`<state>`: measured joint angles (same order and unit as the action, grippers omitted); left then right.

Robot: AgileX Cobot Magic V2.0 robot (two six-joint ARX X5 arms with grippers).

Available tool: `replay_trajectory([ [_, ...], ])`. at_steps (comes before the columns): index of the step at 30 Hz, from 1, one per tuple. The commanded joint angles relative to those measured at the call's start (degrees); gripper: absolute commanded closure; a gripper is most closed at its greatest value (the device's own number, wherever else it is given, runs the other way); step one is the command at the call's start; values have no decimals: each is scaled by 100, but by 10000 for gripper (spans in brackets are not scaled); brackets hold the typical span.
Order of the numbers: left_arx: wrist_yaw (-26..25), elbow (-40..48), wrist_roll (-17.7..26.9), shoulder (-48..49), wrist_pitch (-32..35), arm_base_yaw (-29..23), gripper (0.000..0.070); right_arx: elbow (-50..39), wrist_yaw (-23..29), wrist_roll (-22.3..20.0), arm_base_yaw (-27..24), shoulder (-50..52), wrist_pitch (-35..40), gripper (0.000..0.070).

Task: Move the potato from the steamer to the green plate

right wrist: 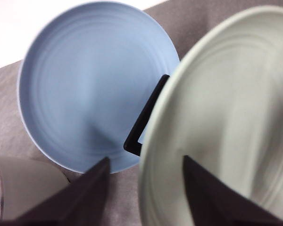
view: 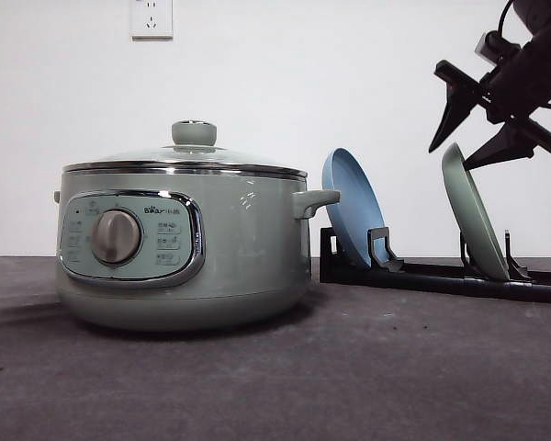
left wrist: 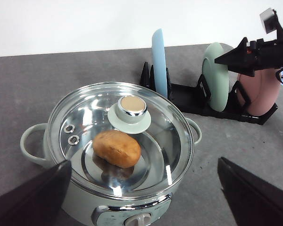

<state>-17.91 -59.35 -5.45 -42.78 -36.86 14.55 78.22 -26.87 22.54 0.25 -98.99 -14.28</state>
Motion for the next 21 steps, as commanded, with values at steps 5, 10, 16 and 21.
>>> replay_trajectory([
  [5,-17,-133,48,-33,79,26,69,136,-14,81,-31,-78,95,696],
  [10,-17,-133,48,-33,72,26,69,153,-264,122,-51,-46,99,696],
  [16,-17,-133,48,-33,76,26,69,420,-747,157,-50,239,9,696],
  [21,-17,-133,48,-33,74,26,69,665,-1148,214,-50,703,-76,696],
])
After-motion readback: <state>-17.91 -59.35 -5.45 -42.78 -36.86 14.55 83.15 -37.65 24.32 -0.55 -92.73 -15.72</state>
